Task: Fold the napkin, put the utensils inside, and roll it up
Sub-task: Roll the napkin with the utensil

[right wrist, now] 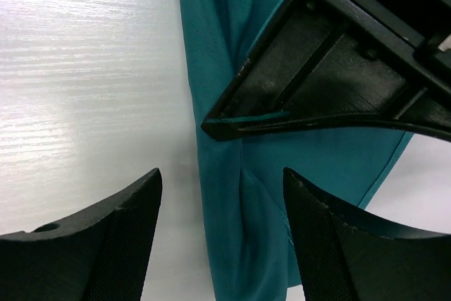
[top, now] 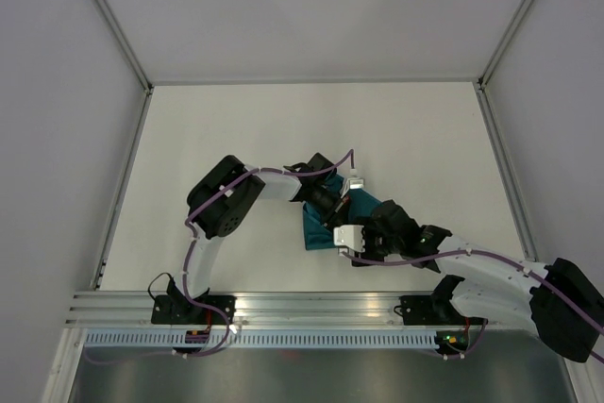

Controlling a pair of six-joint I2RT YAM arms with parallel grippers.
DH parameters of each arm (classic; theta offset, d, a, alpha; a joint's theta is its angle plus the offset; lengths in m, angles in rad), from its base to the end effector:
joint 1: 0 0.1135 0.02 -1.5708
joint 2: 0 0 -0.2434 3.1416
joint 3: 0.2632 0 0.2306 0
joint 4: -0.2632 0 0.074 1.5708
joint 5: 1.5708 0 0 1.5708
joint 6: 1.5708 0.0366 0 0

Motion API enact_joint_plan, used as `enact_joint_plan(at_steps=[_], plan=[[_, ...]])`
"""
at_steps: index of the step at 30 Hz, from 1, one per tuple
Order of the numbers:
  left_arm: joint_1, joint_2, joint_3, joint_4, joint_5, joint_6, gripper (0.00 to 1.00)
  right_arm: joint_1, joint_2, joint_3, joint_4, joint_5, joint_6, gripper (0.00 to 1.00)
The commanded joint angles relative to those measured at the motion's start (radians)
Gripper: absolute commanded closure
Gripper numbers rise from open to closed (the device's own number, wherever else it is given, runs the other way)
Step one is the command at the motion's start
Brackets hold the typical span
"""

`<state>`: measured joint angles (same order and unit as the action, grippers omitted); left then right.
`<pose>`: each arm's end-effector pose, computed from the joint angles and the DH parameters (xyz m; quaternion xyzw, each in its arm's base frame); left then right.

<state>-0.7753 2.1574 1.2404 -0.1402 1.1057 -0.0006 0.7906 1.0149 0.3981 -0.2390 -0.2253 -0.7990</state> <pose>0.2501 -0.2909 0.0972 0.4344 0.7118 -0.5519 0.0080 0.1207 0.1335 0.1576 -0.6919 0.6239 0.1038 0.3482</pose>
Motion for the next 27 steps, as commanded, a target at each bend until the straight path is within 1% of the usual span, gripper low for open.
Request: enact_joint_plan(at_steps=[1, 4, 8, 9, 11, 12, 14, 15, 16, 17, 18, 19, 22, 24, 27], plan=[[-0.002, 0.07, -0.013, -0.071, -0.113, 0.01, 0.98, 0.03, 0.03, -0.018, 0.107, 0.115, 0.017, 0.25], [-0.002, 0.07, -0.012, -0.073, -0.112, 0.011, 0.98, 0.05, 0.053, -0.037, 0.165, 0.159, 0.017, 0.26], [-0.001, 0.078, -0.007, -0.076, -0.11, 0.011, 0.98, 0.055, 0.074, -0.047, 0.182, 0.158, 0.018, 0.29], [-0.001, 0.081, -0.006, -0.078, -0.107, 0.011, 0.98, 0.053, 0.082, -0.05, 0.188, 0.158, 0.018, 0.34], [0.001, 0.084, 0.001, -0.081, -0.098, 0.011, 0.98, 0.053, 0.086, -0.053, 0.185, 0.159, 0.017, 0.4], [0.002, 0.087, 0.002, -0.084, -0.098, 0.011, 0.98, 0.053, 0.094, -0.056, 0.191, 0.161, 0.017, 0.47], [0.004, 0.085, 0.007, -0.085, -0.099, 0.011, 0.98, 0.053, 0.1, -0.064, 0.191, 0.159, 0.018, 0.55], [0.005, 0.084, 0.01, -0.084, -0.099, 0.011, 0.98, 0.053, 0.105, -0.065, 0.188, 0.159, 0.018, 0.64], [0.007, 0.082, 0.011, -0.085, -0.102, 0.011, 0.97, 0.055, 0.106, -0.068, 0.184, 0.159, 0.018, 0.67], [0.011, 0.081, 0.014, -0.084, -0.107, 0.011, 0.96, 0.053, 0.106, -0.071, 0.182, 0.158, 0.021, 0.69], [0.013, 0.081, 0.016, -0.082, -0.107, -0.018, 0.93, 0.053, 0.102, -0.076, 0.185, 0.156, 0.023, 0.76], [0.014, 0.075, 0.021, -0.079, -0.11, -0.022, 0.91, 0.055, 0.103, -0.079, 0.185, 0.153, 0.024, 0.8], [0.027, 0.052, 0.014, -0.055, -0.127, -0.059, 0.79, 0.053, 0.108, -0.081, 0.176, 0.138, 0.037, 0.87], [0.045, 0.013, 0.002, 0.005, -0.148, -0.11, 0.72, 0.053, 0.114, -0.079, 0.168, 0.124, 0.044, 0.93], [0.077, -0.047, -0.045, 0.102, -0.173, -0.185, 0.66, 0.041, 0.135, -0.067, 0.152, 0.09, 0.047, 0.96]])
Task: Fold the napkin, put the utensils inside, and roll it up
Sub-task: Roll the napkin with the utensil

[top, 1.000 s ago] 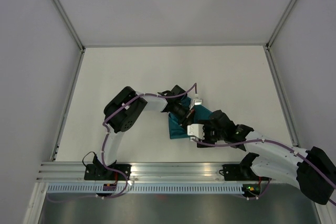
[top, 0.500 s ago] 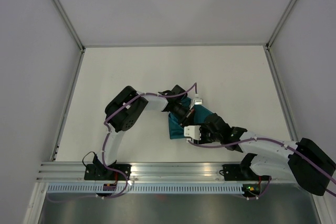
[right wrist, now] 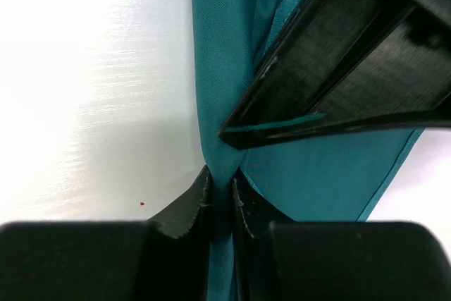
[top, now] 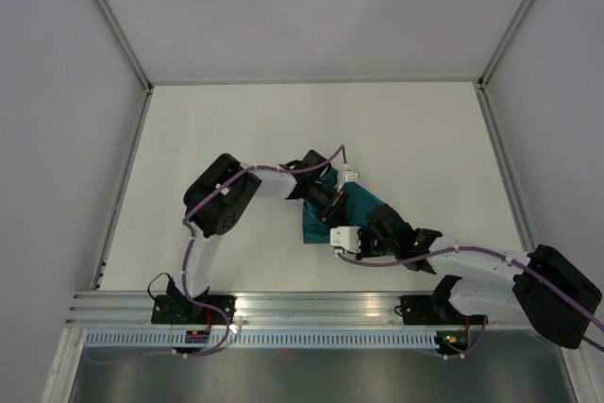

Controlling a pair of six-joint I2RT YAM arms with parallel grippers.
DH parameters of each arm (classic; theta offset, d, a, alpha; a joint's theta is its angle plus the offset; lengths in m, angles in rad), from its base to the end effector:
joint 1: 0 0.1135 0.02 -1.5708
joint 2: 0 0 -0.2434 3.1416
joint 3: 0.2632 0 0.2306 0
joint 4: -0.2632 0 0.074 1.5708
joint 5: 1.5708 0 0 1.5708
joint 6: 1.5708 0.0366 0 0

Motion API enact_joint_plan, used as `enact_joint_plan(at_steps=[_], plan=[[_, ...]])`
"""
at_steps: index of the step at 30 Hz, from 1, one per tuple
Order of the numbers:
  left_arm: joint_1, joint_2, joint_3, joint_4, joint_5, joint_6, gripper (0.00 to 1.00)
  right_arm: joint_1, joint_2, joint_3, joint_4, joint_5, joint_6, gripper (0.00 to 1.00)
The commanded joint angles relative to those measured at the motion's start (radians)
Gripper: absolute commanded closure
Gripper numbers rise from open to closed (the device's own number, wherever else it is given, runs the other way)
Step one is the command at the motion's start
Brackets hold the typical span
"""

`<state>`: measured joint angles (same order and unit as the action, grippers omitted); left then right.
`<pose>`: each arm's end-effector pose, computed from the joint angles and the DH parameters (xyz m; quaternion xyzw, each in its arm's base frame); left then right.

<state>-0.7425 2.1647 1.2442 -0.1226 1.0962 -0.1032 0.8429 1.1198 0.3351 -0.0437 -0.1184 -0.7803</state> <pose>0.2612 -0.2839 0.0959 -0.3879 -0.7395 0.5501 0.0034 0.1222 0.1436 0.1364 -0.6896 0.6248 0.0664 0.3602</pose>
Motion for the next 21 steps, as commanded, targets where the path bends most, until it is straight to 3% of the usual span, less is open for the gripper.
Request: enact_joint_plan(at_steps=[1, 7, 13, 18, 21], plan=[[0.052, -0.074, -0.061, 0.109, -0.165, -0.099, 0.65, -0.027, 0.037, 0.007, -0.05, -0.042, 0.026, 0.96], [0.103, -0.241, -0.161, 0.256, -0.309, -0.188, 0.63, -0.126, 0.144, 0.136, -0.198, -0.194, -0.032, 1.0], [0.106, -0.48, -0.302, 0.353, -0.739, -0.216, 0.63, -0.263, 0.337, 0.329, -0.421, -0.377, -0.126, 1.0], [0.098, -0.705, -0.492, 0.494, -0.979, -0.233, 0.62, -0.35, 0.535, 0.487, -0.583, -0.461, -0.218, 0.99], [0.054, -0.848, -0.59, 0.577, -1.152, -0.166, 0.62, -0.381, 0.667, 0.603, -0.711, -0.5, -0.275, 0.99]])
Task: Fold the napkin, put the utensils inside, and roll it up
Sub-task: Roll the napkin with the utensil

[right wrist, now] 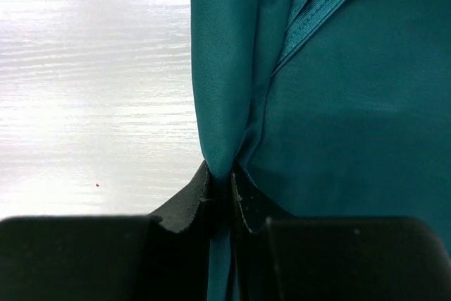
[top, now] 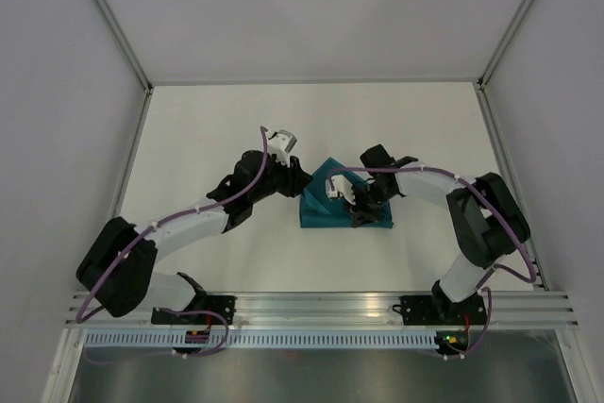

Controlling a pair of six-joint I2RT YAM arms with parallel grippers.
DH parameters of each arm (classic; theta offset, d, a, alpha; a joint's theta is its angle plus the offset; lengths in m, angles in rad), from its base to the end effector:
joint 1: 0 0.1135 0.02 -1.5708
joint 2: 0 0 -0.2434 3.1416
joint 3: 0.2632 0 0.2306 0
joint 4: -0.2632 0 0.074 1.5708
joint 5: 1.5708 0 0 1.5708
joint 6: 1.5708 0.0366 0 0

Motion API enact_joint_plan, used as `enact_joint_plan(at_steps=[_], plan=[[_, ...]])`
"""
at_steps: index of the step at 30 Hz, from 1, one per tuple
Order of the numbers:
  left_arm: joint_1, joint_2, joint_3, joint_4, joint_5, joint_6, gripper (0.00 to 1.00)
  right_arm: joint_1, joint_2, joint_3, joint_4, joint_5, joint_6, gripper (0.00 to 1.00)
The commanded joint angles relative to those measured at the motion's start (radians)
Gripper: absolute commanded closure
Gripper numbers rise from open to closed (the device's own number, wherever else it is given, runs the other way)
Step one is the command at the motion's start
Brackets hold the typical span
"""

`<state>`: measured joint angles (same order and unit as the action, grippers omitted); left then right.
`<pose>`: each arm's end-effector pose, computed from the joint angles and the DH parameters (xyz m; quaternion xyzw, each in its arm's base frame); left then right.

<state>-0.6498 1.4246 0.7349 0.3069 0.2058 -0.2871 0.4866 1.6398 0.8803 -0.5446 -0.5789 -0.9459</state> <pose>0.2314 -0.1853 0.2179 0.2052 0.8004 -0.3273 0.4583 0.2268 0.1426 0.1456 -0.6523 0.6916 0.2465 0.1885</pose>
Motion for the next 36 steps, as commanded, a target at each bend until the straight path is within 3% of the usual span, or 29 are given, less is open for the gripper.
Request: enact_joint_plan(at_steps=[1, 3, 7, 15, 22, 36], plan=[[-0.08, -0.14, -0.1, 0.164, -0.31, 0.081, 0.61, -0.035, 0.182, 0.087, -0.241, -0.058, -0.122, 1.0], [-0.125, -0.191, -0.118, 0.164, -0.423, 0.143, 0.6, -0.046, 0.267, 0.164, -0.308, -0.067, -0.137, 1.0], [-0.319, -0.178, -0.117, 0.178, -0.687, 0.406, 0.59, -0.078, 0.386, 0.279, -0.431, -0.09, -0.175, 1.0], [-0.556, 0.055, -0.112, 0.334, -0.85, 0.716, 0.53, -0.102, 0.543, 0.431, -0.523, -0.087, -0.171, 1.0], [-0.683, 0.249, -0.06, 0.359, -0.824, 0.894, 0.5, -0.108, 0.618, 0.482, -0.555, -0.079, -0.159, 1.0], [-0.7, 0.369, 0.014, 0.155, -0.629, 0.895, 0.44, -0.125, 0.693, 0.565, -0.606, -0.096, -0.145, 0.99]])
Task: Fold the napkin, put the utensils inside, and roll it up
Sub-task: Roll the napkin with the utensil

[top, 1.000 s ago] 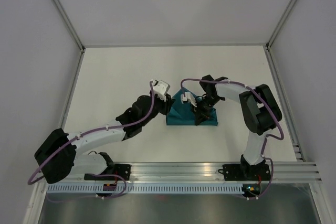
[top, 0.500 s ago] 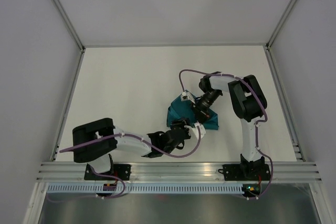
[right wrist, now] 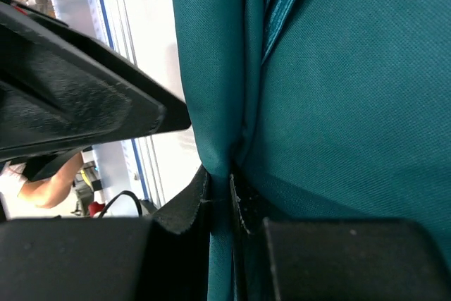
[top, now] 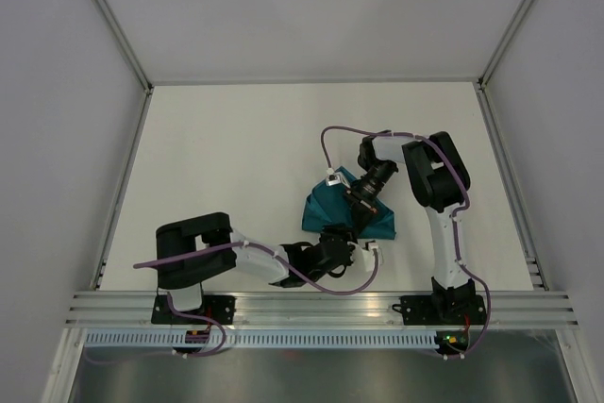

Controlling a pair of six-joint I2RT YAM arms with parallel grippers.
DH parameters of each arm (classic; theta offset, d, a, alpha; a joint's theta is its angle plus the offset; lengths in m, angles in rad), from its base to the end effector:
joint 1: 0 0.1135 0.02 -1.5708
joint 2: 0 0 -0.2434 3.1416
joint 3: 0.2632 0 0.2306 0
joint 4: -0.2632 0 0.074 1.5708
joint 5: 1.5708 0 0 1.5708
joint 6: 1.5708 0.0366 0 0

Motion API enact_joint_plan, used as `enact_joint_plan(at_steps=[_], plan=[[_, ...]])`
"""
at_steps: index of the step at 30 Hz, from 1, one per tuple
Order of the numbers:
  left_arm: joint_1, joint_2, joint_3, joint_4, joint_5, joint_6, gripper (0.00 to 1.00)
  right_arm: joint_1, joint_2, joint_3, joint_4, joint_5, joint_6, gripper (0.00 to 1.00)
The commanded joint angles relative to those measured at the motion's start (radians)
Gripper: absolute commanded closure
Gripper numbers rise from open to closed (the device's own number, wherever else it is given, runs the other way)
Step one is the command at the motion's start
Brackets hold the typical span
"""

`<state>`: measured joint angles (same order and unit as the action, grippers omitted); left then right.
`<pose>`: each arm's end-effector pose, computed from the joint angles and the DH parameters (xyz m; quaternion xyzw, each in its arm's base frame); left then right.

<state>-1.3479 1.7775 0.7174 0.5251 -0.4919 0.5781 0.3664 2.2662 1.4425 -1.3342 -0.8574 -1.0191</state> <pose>0.0882 -0.3107 0.1326 0.6230 0.5802 0.0158 0.5245 0.2860 0.1394 0.0962 0.4635 -0.7467 -0.4613 0.1217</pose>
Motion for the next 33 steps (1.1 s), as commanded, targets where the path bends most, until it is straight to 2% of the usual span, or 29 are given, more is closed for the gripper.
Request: enact_joint_plan(at_steps=[1, 7, 8, 16, 19, 22, 27, 30, 31, 33], plan=[[0.003, 0.017, 0.033, -0.071, 0.082, 0.014, 0.44, -0.007, 0.069, 0.005, 0.184, 0.182, -0.072, 1.0], [0.062, 0.037, 0.054, -0.131, 0.121, -0.043, 0.44, -0.011, 0.073, 0.012, 0.181, 0.179, -0.07, 1.0], [0.07, 0.037, 0.053, -0.134, 0.143, -0.052, 0.39, -0.011, 0.073, 0.012, 0.181, 0.178, -0.07, 1.0], [0.118, 0.049, 0.086, -0.229, 0.237, -0.073, 0.41, -0.014, 0.084, 0.024, 0.167, 0.178, -0.073, 1.0], [0.124, 0.059, 0.111, -0.284, 0.274, -0.083, 0.48, -0.012, 0.085, 0.027, 0.164, 0.176, -0.072, 1.0], [0.138, 0.074, 0.142, -0.342, 0.317, -0.099, 0.61, -0.012, 0.092, 0.033, 0.153, 0.175, -0.078, 0.99], [0.153, 0.089, 0.175, -0.421, 0.381, -0.133, 0.92, -0.015, 0.085, 0.033, 0.162, 0.17, -0.069, 0.98], [0.177, 0.08, 0.183, -0.455, 0.461, -0.159, 0.98, -0.015, 0.073, 0.032, 0.162, 0.163, -0.058, 0.86], [0.191, 0.076, 0.191, -0.474, 0.492, -0.165, 0.98, -0.017, 0.056, 0.03, 0.168, 0.158, -0.052, 0.73], [0.208, 0.074, 0.198, -0.494, 0.547, -0.184, 0.98, -0.018, 0.035, 0.024, 0.168, 0.149, -0.041, 0.61]])
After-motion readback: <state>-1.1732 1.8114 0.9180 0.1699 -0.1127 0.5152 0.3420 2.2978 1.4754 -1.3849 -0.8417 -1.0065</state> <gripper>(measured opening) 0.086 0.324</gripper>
